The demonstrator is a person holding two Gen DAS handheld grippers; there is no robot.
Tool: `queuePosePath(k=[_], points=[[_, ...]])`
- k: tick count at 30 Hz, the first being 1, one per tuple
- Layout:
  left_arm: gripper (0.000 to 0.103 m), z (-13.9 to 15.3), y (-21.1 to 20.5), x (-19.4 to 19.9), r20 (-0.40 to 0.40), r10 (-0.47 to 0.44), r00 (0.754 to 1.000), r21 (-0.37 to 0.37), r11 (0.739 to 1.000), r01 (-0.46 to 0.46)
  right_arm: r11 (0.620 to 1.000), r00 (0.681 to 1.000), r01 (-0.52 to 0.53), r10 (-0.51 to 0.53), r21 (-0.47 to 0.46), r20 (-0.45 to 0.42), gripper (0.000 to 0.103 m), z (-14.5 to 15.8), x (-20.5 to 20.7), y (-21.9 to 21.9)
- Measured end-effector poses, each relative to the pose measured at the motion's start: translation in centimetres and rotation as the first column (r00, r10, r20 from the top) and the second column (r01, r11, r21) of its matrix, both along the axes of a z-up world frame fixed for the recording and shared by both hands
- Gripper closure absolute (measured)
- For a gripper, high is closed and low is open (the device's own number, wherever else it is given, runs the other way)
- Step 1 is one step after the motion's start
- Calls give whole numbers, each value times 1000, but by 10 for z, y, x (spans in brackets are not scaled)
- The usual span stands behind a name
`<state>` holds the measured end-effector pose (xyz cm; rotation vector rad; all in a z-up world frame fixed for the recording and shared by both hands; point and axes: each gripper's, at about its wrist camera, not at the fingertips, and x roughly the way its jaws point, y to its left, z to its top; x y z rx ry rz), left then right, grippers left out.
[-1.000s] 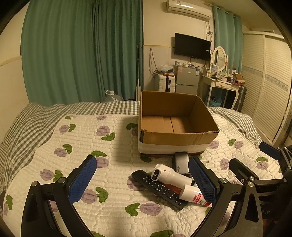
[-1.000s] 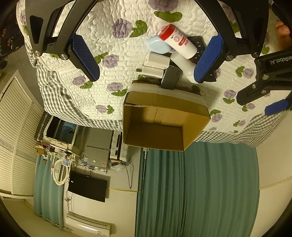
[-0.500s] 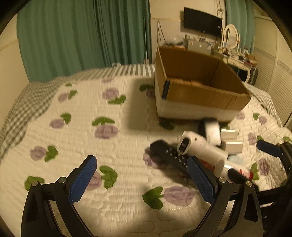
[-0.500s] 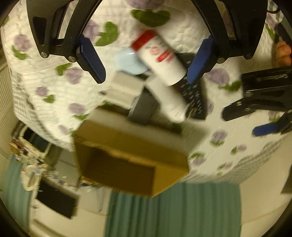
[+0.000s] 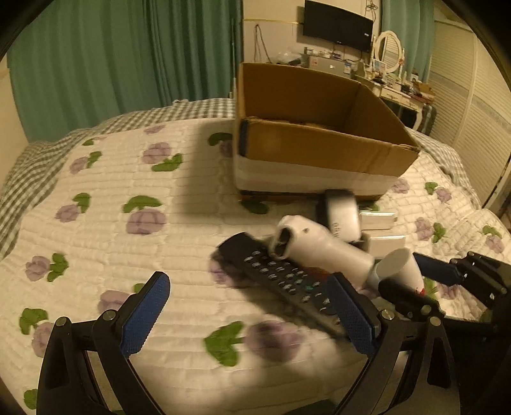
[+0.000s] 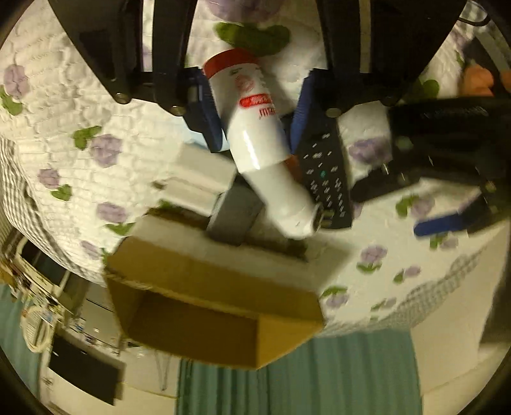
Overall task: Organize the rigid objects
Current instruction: 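Grasp the white handheld device with the left tool while the right grasps the red-labelled spray bottle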
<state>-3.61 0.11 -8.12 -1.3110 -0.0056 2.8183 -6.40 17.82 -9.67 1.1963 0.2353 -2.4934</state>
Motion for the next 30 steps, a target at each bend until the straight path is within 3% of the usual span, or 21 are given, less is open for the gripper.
queuePosePath(k=[9,14,16,19,21,22,25,30], points=[[5,-14,37,-35,85,-39,996,34,999,36,987,987,157,-158,-40,-26,66,23,-22,56],[5,-38,53,-69,172,-22,985,43,999,15,989,990,139,-140,-54,-14,66,22,-22,58],[5,-41,56,-76,173,-17,985,39,999,10,989,990,138,-138,-59,-11,66,20,-21,61],[10,-38,59,-76,165,-28,986,44,999,21,988,990,137,-138,-67,-11,66,18,-21,63],[21,-37,57,-72,157,-21,987,30,999,16,988,990,138,-139,-73,-13,66,19,-19,63],[39,-35,55,-70,151,-8,988,19,1000,5,988,990,137,-138,-74,-15,66,20,-19,62],[39,-31,48,-65,168,-47,985,84,996,33,988,990,136,-138,-73,-20,66,21,-17,61],[39,-25,53,-49,142,-66,988,74,996,56,988,989,140,-142,-66,-30,67,24,-14,60]])
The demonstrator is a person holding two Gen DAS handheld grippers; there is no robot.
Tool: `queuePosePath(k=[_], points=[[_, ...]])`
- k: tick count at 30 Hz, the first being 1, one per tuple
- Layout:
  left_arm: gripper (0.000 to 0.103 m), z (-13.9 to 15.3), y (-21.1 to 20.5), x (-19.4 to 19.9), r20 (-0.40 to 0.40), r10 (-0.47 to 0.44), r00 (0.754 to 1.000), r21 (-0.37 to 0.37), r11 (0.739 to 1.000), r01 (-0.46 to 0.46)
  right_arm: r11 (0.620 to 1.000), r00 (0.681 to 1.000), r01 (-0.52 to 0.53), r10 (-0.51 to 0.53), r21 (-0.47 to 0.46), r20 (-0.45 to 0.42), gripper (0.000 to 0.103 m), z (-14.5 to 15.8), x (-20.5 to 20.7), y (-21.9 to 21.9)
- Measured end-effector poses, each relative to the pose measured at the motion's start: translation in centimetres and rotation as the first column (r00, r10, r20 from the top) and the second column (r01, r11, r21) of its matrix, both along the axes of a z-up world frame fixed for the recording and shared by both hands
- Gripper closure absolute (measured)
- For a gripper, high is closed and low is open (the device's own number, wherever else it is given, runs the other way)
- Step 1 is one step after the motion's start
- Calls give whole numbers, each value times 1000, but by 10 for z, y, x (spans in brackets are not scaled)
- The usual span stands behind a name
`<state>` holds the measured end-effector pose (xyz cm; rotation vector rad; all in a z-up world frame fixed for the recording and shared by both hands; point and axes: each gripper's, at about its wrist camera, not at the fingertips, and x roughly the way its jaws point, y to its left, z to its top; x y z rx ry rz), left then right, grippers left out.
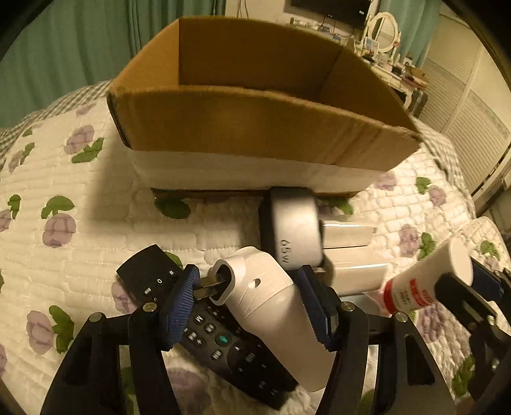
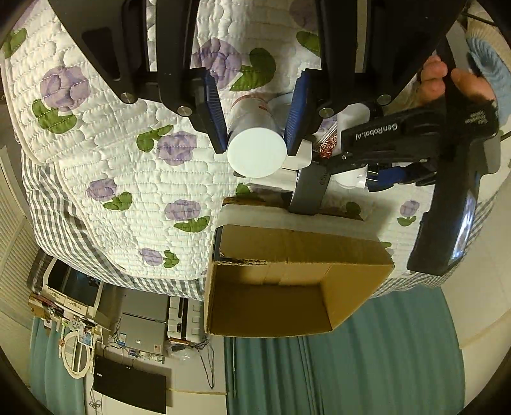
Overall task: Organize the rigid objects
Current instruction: 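Grasp the white handheld device with the left tool while the right grasps the red-labelled spray bottle, then carry both items over the cardboard box and open both tools to drop them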
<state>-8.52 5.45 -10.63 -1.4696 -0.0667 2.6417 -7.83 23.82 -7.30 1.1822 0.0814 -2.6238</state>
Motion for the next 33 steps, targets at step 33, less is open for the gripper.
queuePosePath(k=[33], points=[[38,101,5,-116,-308,-123,944,-193,979,65,998,988,-68,70,18,-139,67,67,-165,-45]])
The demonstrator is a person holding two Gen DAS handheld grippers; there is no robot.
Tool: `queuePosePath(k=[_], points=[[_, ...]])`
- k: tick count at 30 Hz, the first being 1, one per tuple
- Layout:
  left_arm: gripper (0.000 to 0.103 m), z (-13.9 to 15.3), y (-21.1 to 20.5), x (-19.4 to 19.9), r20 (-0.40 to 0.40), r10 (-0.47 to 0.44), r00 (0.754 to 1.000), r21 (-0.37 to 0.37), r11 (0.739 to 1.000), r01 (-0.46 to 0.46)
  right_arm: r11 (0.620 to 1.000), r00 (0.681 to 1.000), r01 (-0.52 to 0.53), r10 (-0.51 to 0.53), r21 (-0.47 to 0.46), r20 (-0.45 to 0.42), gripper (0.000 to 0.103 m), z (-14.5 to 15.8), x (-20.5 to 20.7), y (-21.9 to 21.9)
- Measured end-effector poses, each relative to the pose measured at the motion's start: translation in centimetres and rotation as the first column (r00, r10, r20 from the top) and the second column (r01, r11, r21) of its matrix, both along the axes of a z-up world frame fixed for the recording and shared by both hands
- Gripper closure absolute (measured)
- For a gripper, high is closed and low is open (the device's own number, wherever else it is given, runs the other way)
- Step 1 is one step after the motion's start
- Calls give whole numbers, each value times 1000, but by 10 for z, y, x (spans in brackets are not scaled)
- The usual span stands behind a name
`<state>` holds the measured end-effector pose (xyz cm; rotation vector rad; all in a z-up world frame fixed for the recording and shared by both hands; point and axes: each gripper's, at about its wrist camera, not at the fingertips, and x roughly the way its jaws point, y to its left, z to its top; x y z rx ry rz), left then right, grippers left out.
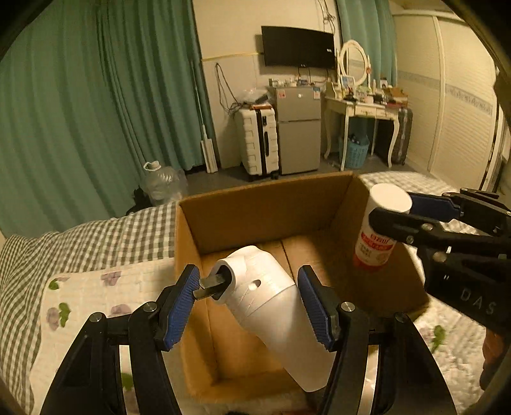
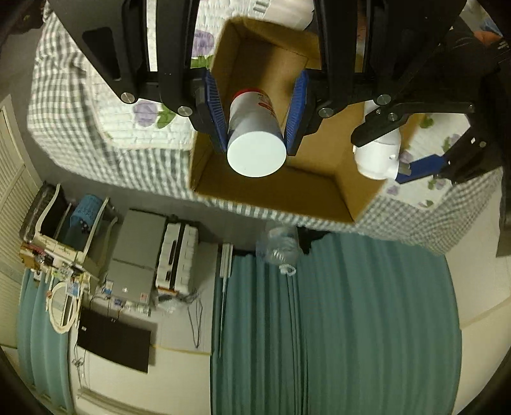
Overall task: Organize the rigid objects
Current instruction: 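Carry both items over the cardboard box and open both tools to drop them, then grasp the black TV remote with the left tool while the right grasps the light blue earbud case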
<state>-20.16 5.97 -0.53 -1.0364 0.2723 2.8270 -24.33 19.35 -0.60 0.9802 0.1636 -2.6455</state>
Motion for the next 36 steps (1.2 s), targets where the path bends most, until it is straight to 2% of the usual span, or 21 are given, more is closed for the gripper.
queuePosePath(k=[5,6,7,9,16,27,32,36], points=[[36,-21,3,-8,7,3,1000,-15,1000,-3,1000,999,1,-2,18,34,66,-17,-13,4],[36,-21,2,-7,-1,14,1000,-13,1000,-14,1000,1000,11,-12,27,28,61,-17,-11,4],[34,-19,1,-5,-9,21,1000,-8,1000,-21,999,1000,25,-26,31,14,39,-16,-9,6],[34,-15,1,1,-21,31,999,-7,999,-31,999,999,46,-45,20,-17,19,-8,-2,11],[31,22,-7,32,-90,61,994,-1,998,-61,996,992,86,-84,13,-94,13,28,41,20],[31,80,-23,120,-173,69,982,41,997,-62,991,978,132,-127,18,-165,9,71,137,40],[31,79,-36,157,-175,86,981,43,996,-80,990,978,134,-127,37,-165,8,63,173,37],[31,52,-42,165,-115,108,988,31,994,-105,994,991,102,-99,34,-87,8,27,179,30]])
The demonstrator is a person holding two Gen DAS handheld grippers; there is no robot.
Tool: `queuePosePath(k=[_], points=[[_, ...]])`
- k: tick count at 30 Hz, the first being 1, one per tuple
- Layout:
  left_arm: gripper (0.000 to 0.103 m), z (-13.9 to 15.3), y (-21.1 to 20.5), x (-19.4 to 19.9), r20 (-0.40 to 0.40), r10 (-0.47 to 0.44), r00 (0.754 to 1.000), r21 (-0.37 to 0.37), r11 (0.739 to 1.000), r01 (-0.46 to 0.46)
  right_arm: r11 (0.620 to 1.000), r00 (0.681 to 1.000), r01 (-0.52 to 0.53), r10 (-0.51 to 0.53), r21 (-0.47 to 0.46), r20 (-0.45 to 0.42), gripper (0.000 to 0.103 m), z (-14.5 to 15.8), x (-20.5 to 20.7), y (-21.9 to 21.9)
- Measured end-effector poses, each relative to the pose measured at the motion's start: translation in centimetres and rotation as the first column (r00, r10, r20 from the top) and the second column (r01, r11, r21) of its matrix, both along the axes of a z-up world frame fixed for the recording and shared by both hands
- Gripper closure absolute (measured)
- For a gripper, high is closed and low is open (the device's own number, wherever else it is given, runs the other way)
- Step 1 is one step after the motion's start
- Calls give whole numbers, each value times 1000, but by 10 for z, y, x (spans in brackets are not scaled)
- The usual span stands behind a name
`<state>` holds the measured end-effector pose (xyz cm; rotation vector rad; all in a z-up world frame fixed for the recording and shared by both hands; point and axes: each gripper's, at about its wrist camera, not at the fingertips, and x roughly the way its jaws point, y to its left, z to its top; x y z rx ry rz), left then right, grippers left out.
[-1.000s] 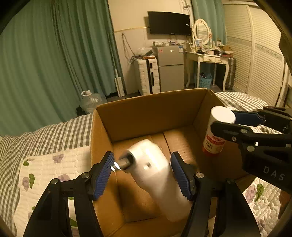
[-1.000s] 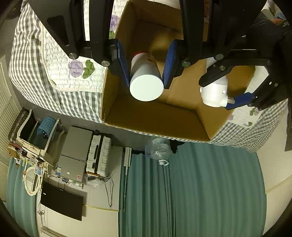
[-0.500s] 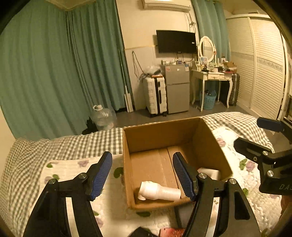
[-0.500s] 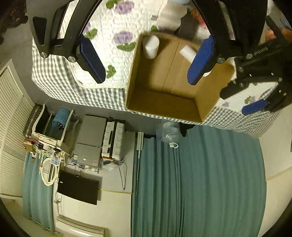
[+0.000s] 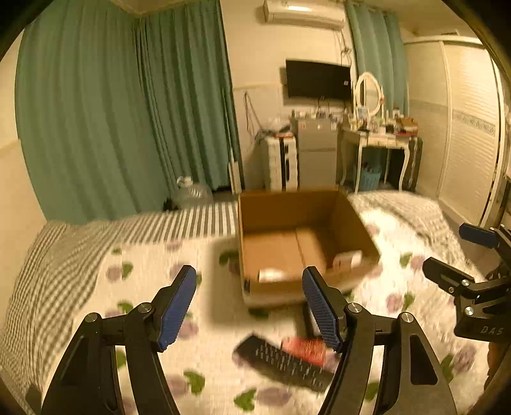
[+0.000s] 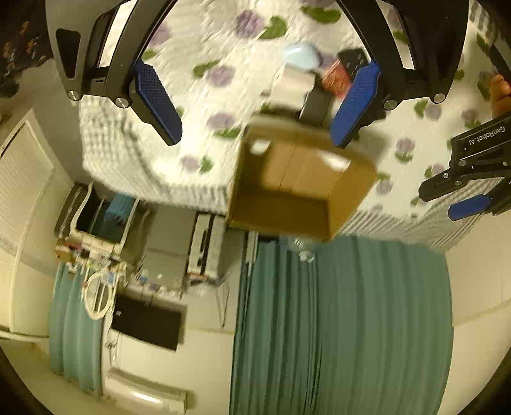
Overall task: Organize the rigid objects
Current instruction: 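Grasp the black TV remote with the left tool while the right grasps the light blue earbud case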
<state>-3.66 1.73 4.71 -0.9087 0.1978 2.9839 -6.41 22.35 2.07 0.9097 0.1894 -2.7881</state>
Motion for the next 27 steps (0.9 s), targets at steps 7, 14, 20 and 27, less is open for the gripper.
queuePosePath(k=[7,14,20,27], points=[[34,-87,-3,-12,186,41,982,4,999,-42,999,976,-35,29,27,215,8,-94,-21,-14],[70,-135,-9,-23,308,20,951,43,998,-35,995,928,-102,88,21,362,19,-143,-38,-27],[51,-149,0,-25,361,-19,932,62,998,-4,987,886,-157,131,23,445,48,-167,-46,-38],[44,-152,14,-28,408,-47,912,91,996,10,991,942,-126,104,47,320,48,-134,-26,-25]])
